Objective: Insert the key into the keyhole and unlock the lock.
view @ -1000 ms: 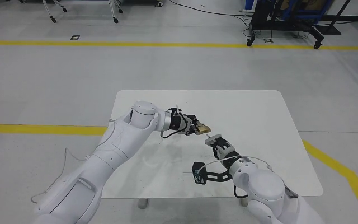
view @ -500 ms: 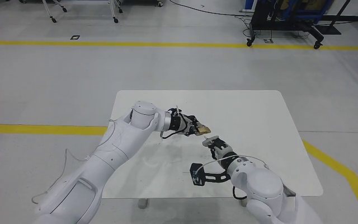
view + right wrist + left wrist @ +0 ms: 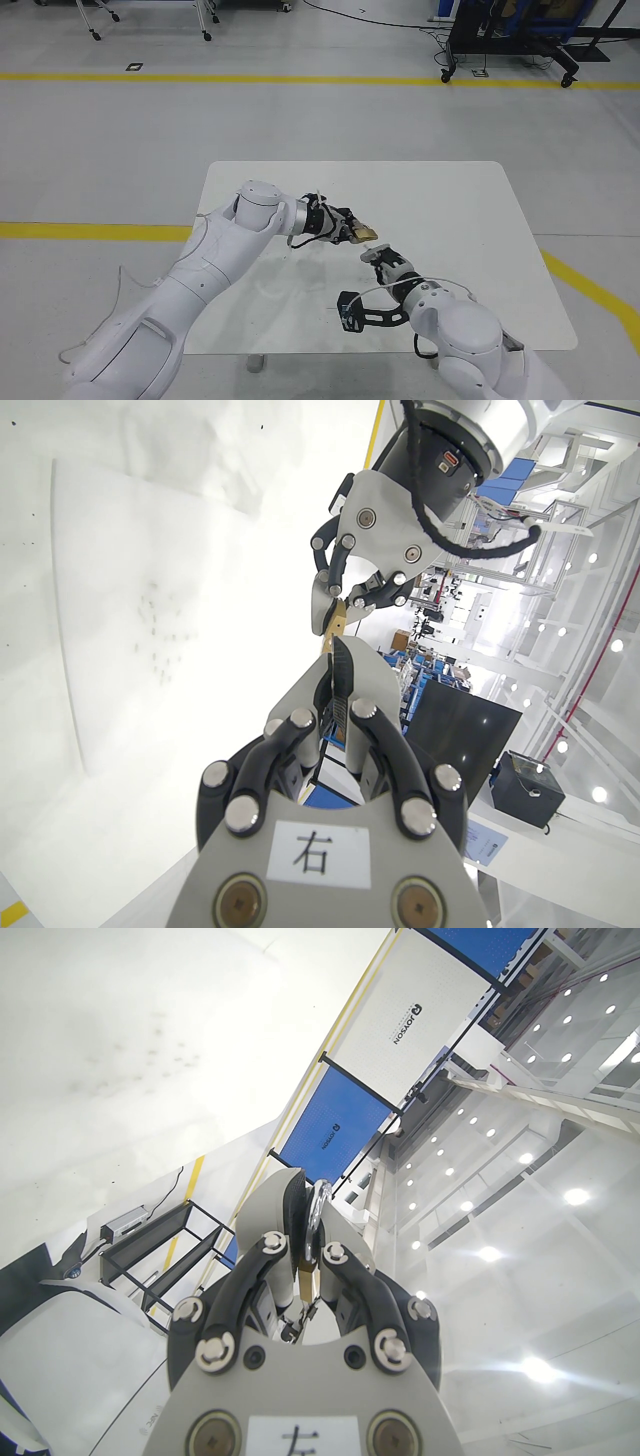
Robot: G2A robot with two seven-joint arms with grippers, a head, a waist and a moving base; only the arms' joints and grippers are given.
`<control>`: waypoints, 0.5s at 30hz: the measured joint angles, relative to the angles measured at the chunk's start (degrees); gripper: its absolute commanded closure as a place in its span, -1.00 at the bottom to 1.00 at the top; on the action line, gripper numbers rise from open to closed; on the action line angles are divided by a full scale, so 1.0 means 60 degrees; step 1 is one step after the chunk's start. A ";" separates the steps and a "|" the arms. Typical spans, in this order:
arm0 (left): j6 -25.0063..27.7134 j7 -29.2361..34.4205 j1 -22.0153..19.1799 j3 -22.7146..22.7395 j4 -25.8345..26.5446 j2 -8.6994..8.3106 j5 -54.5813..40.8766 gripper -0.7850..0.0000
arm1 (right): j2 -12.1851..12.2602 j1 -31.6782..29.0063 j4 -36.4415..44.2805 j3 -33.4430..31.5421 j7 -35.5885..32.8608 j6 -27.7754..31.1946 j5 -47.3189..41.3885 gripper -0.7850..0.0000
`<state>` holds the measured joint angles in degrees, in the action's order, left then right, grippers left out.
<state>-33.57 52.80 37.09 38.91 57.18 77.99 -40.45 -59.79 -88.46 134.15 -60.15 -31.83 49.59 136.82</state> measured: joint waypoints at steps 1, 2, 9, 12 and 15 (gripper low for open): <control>0.0009 0.0013 0.0000 0.0005 -0.0007 0.0005 0.0003 1.00 | -0.0014 0.0029 -0.0041 0.0017 -0.0005 0.0019 -0.0036 1.00; 0.0022 0.0022 0.0001 0.0010 -0.0012 0.0009 0.0009 1.00 | -0.0028 0.0065 -0.0083 0.0037 -0.0004 0.0026 -0.0073 1.00; 0.0085 0.0072 0.0035 0.0056 0.0014 0.0030 0.0094 1.00 | -0.0129 0.0266 -0.0178 0.0061 -0.0160 -0.0018 -0.0256 1.00; 0.0097 0.0079 0.0040 0.0110 -0.0011 0.0034 0.0093 1.00 | -0.0151 0.0251 -0.0134 -0.0002 -0.0227 0.0029 -0.0338 1.00; 0.0112 0.0085 0.0053 0.0178 -0.0036 0.0035 0.0064 1.00 | -0.0165 0.0183 -0.0105 -0.0089 -0.0250 0.0024 -0.0415 1.00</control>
<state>-32.90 53.32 37.41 39.97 56.97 78.20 -40.07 -60.78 -87.36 133.52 -60.68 -33.32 49.73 134.33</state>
